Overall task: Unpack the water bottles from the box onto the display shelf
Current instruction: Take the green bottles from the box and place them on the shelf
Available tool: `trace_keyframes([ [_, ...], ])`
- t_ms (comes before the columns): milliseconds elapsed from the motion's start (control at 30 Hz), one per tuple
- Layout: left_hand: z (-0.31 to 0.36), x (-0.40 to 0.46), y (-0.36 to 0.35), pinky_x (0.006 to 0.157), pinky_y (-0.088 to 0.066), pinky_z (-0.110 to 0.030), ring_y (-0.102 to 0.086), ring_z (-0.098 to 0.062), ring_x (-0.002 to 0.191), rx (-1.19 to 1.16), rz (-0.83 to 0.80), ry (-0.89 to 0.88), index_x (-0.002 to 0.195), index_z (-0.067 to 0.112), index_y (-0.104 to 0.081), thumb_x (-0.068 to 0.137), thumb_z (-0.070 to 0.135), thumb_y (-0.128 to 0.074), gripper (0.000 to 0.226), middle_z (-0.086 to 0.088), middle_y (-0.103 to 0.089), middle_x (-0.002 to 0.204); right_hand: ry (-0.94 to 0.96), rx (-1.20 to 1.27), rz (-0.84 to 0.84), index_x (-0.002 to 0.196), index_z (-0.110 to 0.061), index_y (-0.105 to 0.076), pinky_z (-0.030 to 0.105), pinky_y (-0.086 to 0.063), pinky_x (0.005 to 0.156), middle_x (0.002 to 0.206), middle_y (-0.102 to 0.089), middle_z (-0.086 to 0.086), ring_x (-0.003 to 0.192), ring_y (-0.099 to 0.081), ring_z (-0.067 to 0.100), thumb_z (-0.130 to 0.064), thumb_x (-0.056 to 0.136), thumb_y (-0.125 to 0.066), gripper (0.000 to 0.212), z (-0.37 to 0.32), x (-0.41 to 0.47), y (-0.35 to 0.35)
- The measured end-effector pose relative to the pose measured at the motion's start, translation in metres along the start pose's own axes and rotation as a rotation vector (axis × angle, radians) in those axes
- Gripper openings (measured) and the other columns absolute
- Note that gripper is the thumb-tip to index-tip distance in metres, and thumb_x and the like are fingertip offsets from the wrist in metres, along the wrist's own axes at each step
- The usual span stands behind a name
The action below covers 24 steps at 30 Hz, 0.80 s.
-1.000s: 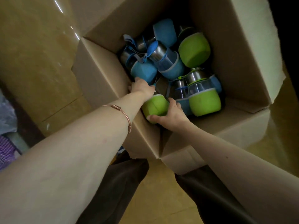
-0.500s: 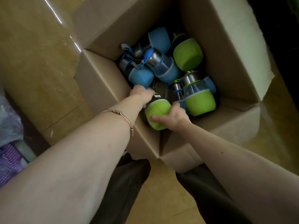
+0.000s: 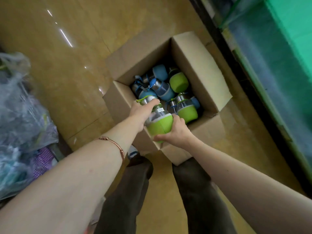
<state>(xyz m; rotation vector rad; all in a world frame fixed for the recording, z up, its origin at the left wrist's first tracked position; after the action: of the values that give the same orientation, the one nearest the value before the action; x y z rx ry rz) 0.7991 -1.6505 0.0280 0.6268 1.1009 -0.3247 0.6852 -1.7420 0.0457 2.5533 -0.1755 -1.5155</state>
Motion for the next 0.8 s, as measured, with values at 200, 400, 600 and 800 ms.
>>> trace_keyframes([
  [200, 0.075, -0.101, 0.021, 0.084, -0.056, -0.045, -0.066, -0.023, 0.096, 0.09, -0.085, -0.286, 0.112, 0.02, -0.045, 0.05, 0.048, -0.082, 0.078, -0.006, -0.061, 0.112, 0.046, 0.2, 0.09, 0.139, -0.019, -0.03, 0.024, -0.041, 0.086, 0.12, -0.049, -0.005, 0.106, -0.049, 0.011, -0.041, 0.066, -0.084, 0.094, -0.047, -0.086, 0.033],
  [400, 0.125, -0.187, 0.051, 0.09, -0.053, -0.047, -0.065, -0.023, 0.102, 0.157, -0.238, -0.513, 0.111, 0.027, -0.045, 0.041, 0.058, -0.08, 0.084, -0.004, -0.06, 0.116, 0.108, 0.308, 0.272, 0.13, -0.023, -0.036, 0.036, -0.05, 0.093, 0.116, -0.055, -0.004, 0.106, -0.055, 0.014, -0.043, 0.063, -0.085, 0.085, -0.094, -0.171, 0.046],
  [600, 0.158, -0.301, 0.075, 0.098, -0.047, -0.04, -0.053, -0.019, 0.115, 0.27, -0.372, -0.767, 0.141, 0.024, -0.025, 0.064, 0.042, -0.084, 0.099, -0.001, -0.043, 0.129, 0.192, 0.391, 0.454, 0.122, -0.021, -0.038, 0.011, -0.045, 0.058, 0.099, -0.054, -0.011, 0.083, -0.054, 0.001, -0.035, 0.067, -0.084, 0.074, -0.137, -0.272, 0.056],
  [800, 0.174, -0.412, 0.082, 0.094, -0.05, -0.044, -0.054, -0.023, 0.112, 0.229, -0.435, -0.933, 0.138, 0.023, -0.026, 0.055, 0.041, -0.081, 0.102, -0.006, -0.046, 0.128, 0.282, 0.447, 0.579, 0.123, -0.025, -0.034, 0.016, -0.047, 0.067, 0.102, -0.053, -0.012, 0.089, -0.054, 0.002, -0.037, 0.065, -0.085, 0.078, -0.157, -0.372, 0.074],
])
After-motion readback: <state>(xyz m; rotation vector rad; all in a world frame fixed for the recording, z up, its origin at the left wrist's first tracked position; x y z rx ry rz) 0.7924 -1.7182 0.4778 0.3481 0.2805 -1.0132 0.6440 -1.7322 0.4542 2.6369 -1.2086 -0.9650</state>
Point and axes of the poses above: each hand's wrist, its own x-axis towards the middle knuckle, its own y-axis out of the back of the hand, z = x × y, the point moved 9 cm from there along x, towards the middle knuckle
